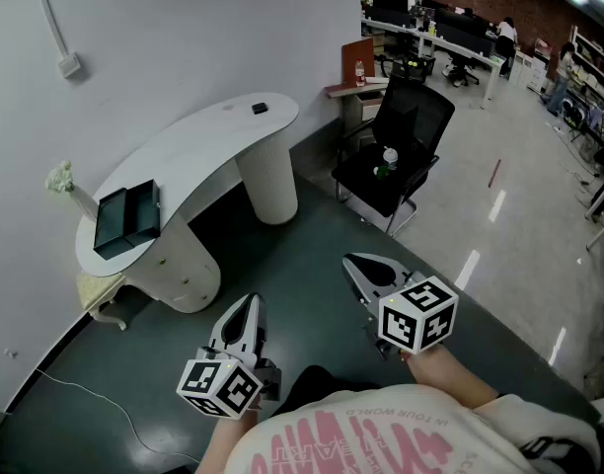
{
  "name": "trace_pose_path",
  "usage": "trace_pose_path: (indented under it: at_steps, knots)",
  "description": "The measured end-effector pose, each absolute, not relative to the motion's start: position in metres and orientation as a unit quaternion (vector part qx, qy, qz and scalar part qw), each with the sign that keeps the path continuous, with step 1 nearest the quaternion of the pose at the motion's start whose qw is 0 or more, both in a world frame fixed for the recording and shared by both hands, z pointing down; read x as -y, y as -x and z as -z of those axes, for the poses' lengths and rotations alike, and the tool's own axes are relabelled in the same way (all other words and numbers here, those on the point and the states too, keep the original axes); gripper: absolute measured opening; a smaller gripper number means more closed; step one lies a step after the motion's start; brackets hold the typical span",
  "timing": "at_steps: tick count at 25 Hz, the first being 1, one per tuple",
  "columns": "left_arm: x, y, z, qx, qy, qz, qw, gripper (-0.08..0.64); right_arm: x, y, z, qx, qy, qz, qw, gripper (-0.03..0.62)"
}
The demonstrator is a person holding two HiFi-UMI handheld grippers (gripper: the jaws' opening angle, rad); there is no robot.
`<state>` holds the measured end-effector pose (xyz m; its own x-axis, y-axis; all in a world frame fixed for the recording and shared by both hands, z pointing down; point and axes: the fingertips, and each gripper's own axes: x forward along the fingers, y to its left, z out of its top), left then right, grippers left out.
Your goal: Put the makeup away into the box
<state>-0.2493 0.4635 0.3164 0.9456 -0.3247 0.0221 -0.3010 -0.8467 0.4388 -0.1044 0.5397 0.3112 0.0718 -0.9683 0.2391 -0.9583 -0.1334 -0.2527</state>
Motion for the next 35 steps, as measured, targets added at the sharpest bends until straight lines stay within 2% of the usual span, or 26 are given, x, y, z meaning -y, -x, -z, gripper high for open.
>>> trace_pose_path:
  at_steps: [12, 16, 35]
  knots:
    - [-0.445, 0.232, -0.331, 0.162, -0.959, 0.007, 0.233, 0.003, -0.523, 0.087, -0.332, -0.649, 0.728, 0.215, 0.054, -0.002]
    - [-0.421, 0.21, -0.335, 0.16, -0.957, 0.005, 0.242, 0.003, -0.501, 0.068, -0.339, -0.644, 0.73, 0.226, 0.046, -0.002]
    - [-0.23, 0.094, -0.292, 0.135, -0.966, 0.02, 0.217, 0.002, -0.315, -0.04, -0.308, -0.636, 0.736, 0.218, 0.075, -0.002]
